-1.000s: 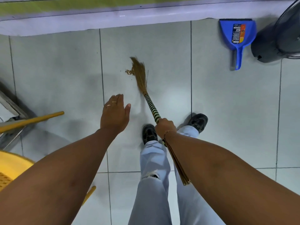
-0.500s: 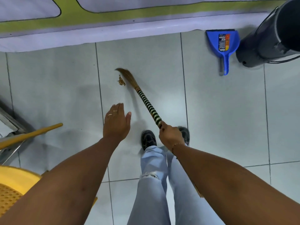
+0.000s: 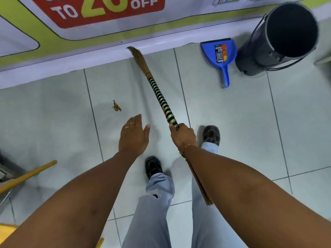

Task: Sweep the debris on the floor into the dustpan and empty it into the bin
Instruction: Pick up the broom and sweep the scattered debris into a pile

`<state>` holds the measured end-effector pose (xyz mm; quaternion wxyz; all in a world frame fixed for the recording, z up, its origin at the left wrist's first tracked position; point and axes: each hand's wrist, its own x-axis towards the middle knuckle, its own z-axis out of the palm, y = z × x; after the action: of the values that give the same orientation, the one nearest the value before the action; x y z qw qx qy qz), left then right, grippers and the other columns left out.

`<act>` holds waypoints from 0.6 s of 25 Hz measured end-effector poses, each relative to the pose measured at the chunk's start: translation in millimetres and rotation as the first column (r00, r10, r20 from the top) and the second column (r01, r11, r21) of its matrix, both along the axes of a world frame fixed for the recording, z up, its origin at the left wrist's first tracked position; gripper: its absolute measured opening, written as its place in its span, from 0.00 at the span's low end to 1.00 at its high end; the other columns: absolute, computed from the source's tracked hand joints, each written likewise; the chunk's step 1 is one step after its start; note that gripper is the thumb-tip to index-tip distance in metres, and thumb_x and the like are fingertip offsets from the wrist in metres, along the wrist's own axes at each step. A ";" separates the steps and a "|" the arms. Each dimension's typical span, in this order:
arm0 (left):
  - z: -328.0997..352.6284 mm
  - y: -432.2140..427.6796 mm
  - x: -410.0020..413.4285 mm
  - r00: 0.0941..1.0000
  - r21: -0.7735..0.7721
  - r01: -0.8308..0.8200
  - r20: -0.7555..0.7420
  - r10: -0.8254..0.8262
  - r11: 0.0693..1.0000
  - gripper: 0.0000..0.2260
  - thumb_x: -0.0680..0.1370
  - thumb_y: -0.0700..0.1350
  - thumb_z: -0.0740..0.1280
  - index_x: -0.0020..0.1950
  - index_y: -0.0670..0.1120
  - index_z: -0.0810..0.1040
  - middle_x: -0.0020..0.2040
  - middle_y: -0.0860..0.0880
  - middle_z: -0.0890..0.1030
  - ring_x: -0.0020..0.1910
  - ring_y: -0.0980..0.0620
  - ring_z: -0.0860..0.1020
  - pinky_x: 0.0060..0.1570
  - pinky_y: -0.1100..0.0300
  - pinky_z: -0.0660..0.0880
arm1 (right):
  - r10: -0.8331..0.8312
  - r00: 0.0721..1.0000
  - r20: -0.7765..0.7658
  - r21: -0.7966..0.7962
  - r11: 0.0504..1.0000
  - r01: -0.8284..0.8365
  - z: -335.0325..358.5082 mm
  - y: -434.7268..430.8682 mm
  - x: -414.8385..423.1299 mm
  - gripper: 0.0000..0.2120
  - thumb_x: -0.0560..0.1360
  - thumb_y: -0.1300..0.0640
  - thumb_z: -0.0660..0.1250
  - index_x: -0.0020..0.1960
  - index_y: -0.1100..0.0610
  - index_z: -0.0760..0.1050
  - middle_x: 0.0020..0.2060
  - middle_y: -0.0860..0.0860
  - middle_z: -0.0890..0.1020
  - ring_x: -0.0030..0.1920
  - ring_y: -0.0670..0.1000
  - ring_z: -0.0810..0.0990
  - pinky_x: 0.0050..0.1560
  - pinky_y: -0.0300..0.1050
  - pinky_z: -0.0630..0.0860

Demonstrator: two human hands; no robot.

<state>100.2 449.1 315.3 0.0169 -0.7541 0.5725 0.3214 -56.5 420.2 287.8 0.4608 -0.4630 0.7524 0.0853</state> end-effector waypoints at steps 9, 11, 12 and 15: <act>-45.7 -130.6 -145.1 1.000 0.087 -0.025 -0.012 0.026 0.996 0.23 0.80 0.48 0.57 0.73 0.39 0.61 0.71 0.38 0.69 0.71 0.41 0.66 0.70 0.49 0.63 | -0.271 0.963 0.006 0.013 0.962 0.271 -33.9 -119.3 -170.6 0.28 0.76 0.38 0.55 0.51 0.62 0.77 0.47 0.61 0.83 0.48 0.61 0.81 0.51 0.52 0.79; -59.3 -166.5 -197.6 0.994 0.190 -0.104 -0.020 0.110 0.976 0.23 0.81 0.48 0.56 0.74 0.41 0.58 0.73 0.39 0.67 0.72 0.41 0.64 0.69 0.48 0.64 | -0.294 0.956 -0.001 -0.060 0.954 0.293 -38.3 -149.9 -233.0 0.27 0.76 0.38 0.56 0.49 0.62 0.78 0.44 0.61 0.83 0.47 0.62 0.81 0.48 0.50 0.78; -67.0 -183.0 -222.5 0.988 0.240 -0.146 -0.014 0.154 0.960 0.23 0.81 0.49 0.55 0.74 0.41 0.57 0.73 0.39 0.66 0.72 0.40 0.64 0.69 0.47 0.64 | -0.297 0.955 -0.012 -0.082 0.952 0.295 -40.8 -163.8 -260.4 0.26 0.76 0.39 0.57 0.49 0.62 0.78 0.43 0.60 0.83 0.47 0.62 0.81 0.47 0.51 0.78; -98.5 -239.8 -301.4 0.979 0.342 -0.165 -0.056 0.196 0.925 0.24 0.80 0.50 0.55 0.74 0.42 0.57 0.73 0.40 0.66 0.71 0.40 0.65 0.69 0.48 0.64 | -0.294 0.955 -0.034 -0.064 0.954 0.291 -61.3 -204.1 -333.0 0.26 0.75 0.37 0.56 0.47 0.60 0.76 0.41 0.60 0.83 0.43 0.63 0.82 0.45 0.57 0.81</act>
<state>-201.2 209.3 216.8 0.0900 -0.7746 0.4377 0.4475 -389.5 216.1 226.4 0.4382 -0.3578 0.8246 0.0042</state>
